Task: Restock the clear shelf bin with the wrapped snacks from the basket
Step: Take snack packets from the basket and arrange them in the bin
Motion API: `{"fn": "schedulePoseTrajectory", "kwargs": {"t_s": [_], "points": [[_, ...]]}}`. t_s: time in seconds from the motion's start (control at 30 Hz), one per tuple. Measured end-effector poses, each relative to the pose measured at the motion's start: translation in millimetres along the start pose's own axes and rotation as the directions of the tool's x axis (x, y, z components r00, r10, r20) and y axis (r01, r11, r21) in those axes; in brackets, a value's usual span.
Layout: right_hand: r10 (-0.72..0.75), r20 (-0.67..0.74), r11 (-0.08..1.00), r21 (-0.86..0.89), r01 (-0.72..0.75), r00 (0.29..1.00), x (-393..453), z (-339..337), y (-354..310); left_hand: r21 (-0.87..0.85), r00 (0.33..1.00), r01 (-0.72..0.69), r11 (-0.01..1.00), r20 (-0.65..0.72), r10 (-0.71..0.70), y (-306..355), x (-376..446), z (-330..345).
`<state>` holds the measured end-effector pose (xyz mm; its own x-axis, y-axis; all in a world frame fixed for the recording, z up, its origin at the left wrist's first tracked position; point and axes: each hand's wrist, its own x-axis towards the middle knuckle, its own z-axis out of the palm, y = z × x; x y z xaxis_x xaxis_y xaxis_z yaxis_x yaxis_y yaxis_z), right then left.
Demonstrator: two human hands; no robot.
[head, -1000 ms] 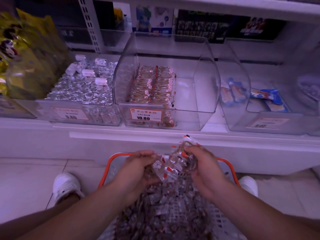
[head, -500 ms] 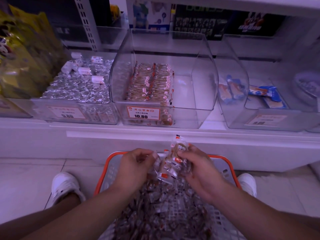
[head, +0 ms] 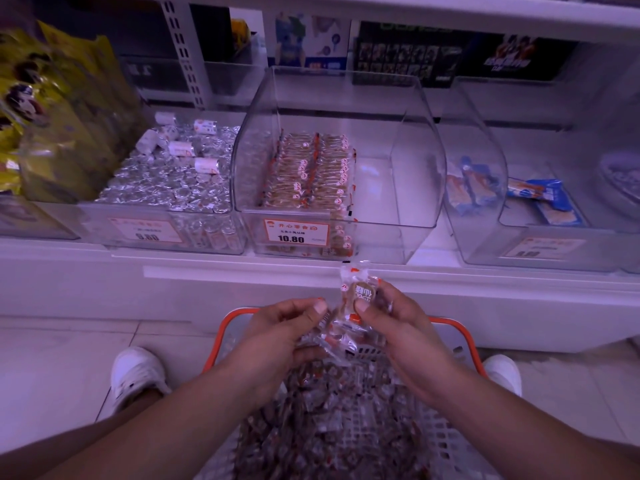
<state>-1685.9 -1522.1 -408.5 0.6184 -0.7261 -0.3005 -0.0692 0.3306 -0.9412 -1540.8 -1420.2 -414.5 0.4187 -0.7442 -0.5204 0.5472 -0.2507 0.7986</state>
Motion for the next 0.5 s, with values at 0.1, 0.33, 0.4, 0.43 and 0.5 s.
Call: {"fn": "schedulePoseTrajectory", "kwargs": {"t_s": [0.1, 0.33, 0.4, 0.43, 0.5], "points": [[0.019, 0.001, 0.997, -0.078, -0.019, 1.0, -1.3, 3.7, 2.7, 0.032, 0.994, -0.025, 0.999, -0.106, 0.028, -4.0, 0.5, 2.0], [0.234, -0.156, 0.948, 0.257, -0.19, 0.96, -5.7, 12.0, 15.4, -0.22, 0.987, 0.013, 0.975, -0.152, -0.048, -6.9, 0.8, 12.9], [0.241, -0.079, 0.928, 0.311, -0.206, 0.967, -6.1, 10.3, 12.9, -0.253, 0.99, 0.031, 0.967, -0.123, -0.064, -3.4, 1.4, 11.7], [0.229, -0.038, 0.928, 0.311, -0.207, 0.973, -5.5, 9.0, 10.8, -0.26, 0.99, 0.029, 0.965, -0.123, -0.063, -1.7, 3.4, 10.0], [0.2, -0.002, 0.938, 0.288, -0.191, 0.98, -3.9, 8.7, 7.4, -0.256, 0.995, 0.013, 0.967, -0.094, -0.038, 1.3, 5.1, 8.8]]}}
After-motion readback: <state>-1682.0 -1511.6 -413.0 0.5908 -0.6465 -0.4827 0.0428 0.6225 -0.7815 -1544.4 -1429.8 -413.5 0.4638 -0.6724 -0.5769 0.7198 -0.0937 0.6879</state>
